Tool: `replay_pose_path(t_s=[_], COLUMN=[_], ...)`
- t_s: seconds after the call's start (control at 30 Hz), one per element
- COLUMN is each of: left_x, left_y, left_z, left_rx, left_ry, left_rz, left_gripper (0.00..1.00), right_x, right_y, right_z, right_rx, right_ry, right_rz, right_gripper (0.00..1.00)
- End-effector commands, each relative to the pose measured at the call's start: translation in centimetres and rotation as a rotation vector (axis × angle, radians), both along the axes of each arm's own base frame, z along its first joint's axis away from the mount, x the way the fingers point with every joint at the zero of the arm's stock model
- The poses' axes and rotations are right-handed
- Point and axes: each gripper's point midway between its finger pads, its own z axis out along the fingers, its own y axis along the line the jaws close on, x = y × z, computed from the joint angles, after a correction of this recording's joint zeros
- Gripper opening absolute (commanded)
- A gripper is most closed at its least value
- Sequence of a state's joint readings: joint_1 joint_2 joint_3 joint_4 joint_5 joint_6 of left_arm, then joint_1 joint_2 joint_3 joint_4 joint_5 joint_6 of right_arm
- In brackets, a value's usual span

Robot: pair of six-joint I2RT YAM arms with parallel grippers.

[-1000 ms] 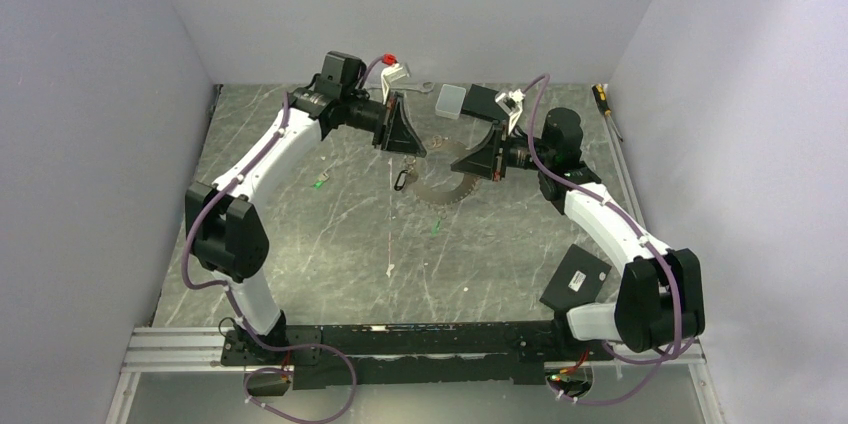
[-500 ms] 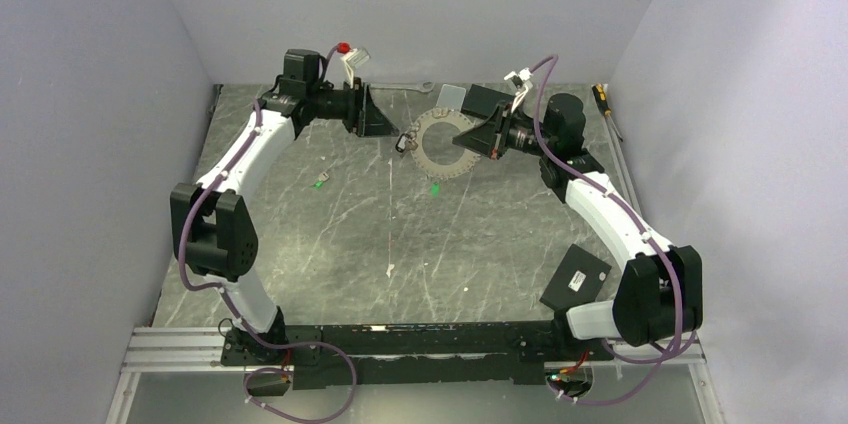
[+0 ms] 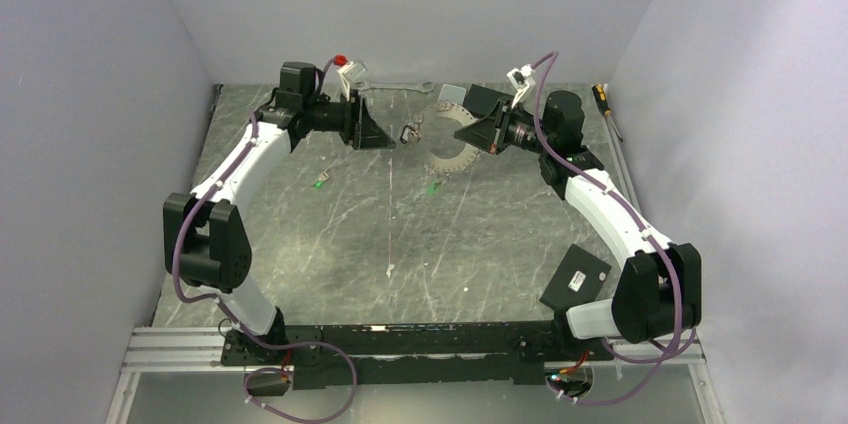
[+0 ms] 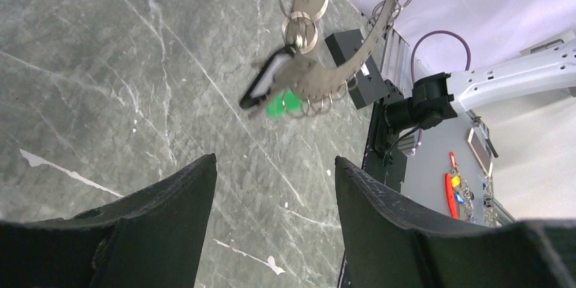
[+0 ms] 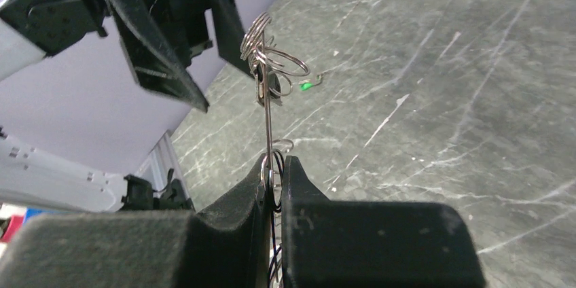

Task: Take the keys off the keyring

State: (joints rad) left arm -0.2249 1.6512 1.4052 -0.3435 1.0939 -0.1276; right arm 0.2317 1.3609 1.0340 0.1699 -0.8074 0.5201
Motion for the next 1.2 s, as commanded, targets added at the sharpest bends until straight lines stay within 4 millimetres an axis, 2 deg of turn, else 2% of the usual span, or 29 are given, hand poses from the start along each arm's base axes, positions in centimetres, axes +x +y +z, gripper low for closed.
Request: replay_pose_path(t_s=[0.0, 0.2, 0.4, 0.63, 0.8, 0.9, 1.17], left_x=[0.0, -0.4, -1.5, 0.7, 1.1, 1.3, 1.2], left_y=[0.3, -0.7, -4.0, -7.4, -9.2, -9.8, -11.0], left_z=[0.3, -2.0, -4.0, -3.9, -4.0, -4.6, -4.5], left_rx=[0.012, 0.022, -0.011, -0.118, -0.170, -0.174, -0.210], left_ry=[-0.083, -0.095, -0.139, -0.265, -0.324, -0.337, -0.354], left_rz=[0.022, 0.003, -0.090, -0.091, -0.096, -0.093, -0.111], left_gripper=[0.68, 0.69, 0.68, 0.73, 0.74, 0.72, 0.70], right_x=[2.3, 4.7, 6.1, 7.0, 7.0, 6.8, 6.6], right_y=[-0.7, -1.8, -2.4, -2.4, -2.1, -1.7, -1.4], right_z=[2.4, 2.4, 3.0, 3.3, 3.7, 4.0, 3.9], right_rx=[0.020, 0.026, 0.066, 0.090, 0.108, 0.115, 0.122], right_ry=[-0.020, 0.043, 0.096, 0.138, 0.152, 0.155, 0.160], right_rz=[-0.116, -0.261, -0.351, -0.396, -0.390, -0.380, -0.372], right_gripper=[0.00, 0.00, 0.00, 0.00, 0.00, 0.00, 0.00])
